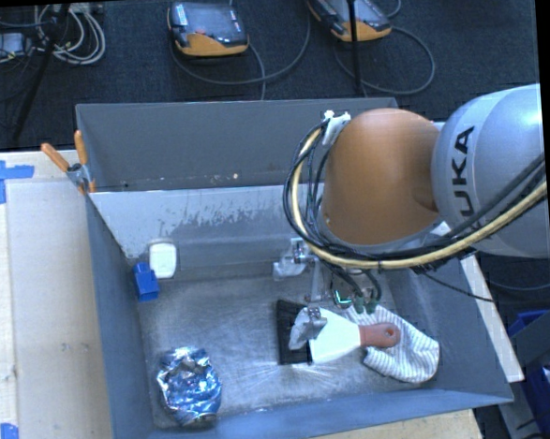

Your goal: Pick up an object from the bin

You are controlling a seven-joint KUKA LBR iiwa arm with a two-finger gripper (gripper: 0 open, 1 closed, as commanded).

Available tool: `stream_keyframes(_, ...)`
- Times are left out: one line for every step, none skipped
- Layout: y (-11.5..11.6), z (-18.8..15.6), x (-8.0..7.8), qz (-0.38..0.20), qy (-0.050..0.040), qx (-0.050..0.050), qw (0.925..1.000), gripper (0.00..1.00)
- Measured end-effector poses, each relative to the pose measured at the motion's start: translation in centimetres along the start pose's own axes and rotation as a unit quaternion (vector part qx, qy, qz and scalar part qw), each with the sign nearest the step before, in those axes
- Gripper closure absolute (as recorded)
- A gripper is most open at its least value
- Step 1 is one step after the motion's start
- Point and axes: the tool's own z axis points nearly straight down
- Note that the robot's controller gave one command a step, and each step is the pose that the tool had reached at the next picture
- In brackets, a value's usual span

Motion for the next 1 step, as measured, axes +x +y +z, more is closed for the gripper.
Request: stream_keyframes(-0.04,-0.38,-0.15,0.001,-0.0039,0.000,1.0000,0.00)
